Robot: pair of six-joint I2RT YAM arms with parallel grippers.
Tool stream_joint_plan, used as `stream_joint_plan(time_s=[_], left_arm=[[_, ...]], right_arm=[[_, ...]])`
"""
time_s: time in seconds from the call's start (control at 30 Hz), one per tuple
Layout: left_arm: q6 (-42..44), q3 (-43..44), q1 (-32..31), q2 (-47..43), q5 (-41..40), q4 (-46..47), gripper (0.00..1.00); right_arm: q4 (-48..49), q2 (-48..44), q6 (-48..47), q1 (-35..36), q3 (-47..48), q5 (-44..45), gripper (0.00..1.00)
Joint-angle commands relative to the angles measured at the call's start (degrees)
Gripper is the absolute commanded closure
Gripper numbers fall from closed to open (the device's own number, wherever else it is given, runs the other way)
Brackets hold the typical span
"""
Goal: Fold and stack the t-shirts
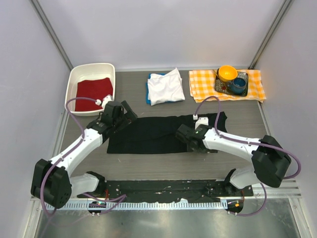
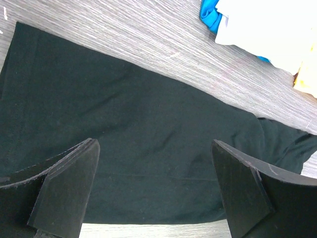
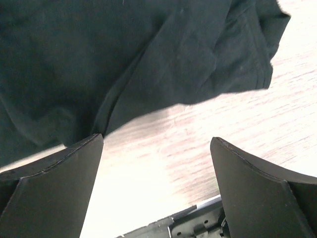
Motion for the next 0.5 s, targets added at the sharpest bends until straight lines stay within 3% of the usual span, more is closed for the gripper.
stream_joint_plan(time_s=[0.0,0.13,0.27,0.47], left_arm=[[-1.1,-1.9,-0.4,-3.7,0.6,2.5,0.0],[-0.4,-2.4,-0.4,-5.0,0.8,2.5,0.0],[0.9,-0.4,-0.4,-3.9,1.2,1.0,0.0],[1.2,0.8,-0.4,-3.2,1.2,0.9,0.0]], right_arm=[[-6.0,-2.1,9.3,5.4,-1.8,-0.6,0.04],[-11.5,-4.1,14.2,7.7,2.8,5.8,0.04],[-10.0,-9.6,11.2,6.3,9.1,14.4,0.04],[-0.3,-4.0,-4.3,-8.4,12.8,14.6,0.03]])
